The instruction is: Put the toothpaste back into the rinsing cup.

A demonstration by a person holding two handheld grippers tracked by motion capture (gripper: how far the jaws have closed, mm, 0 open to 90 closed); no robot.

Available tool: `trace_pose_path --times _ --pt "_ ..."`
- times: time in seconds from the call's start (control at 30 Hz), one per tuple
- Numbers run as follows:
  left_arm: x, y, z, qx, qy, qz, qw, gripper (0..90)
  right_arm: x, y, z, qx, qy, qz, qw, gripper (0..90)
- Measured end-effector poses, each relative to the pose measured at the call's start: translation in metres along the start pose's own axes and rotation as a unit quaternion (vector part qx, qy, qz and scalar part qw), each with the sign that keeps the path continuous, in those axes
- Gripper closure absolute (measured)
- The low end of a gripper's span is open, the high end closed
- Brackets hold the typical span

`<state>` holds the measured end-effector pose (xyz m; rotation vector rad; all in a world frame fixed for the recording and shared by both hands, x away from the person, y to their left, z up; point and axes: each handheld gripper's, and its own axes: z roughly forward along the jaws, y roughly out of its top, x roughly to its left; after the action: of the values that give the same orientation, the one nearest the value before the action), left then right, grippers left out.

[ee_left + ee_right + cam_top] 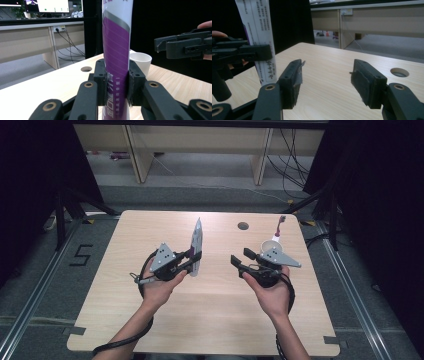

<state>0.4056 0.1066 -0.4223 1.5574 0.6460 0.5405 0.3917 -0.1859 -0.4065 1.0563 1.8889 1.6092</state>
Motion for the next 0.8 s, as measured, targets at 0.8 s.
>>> trace_pose_path --times 0.8 --pt "-0.015 -0.003 0.025 0.001 0.015 0.015 0.9998 73.6 0.046 0.037 0.04 -0.026 0.058 -0.007 0.998 34.0"
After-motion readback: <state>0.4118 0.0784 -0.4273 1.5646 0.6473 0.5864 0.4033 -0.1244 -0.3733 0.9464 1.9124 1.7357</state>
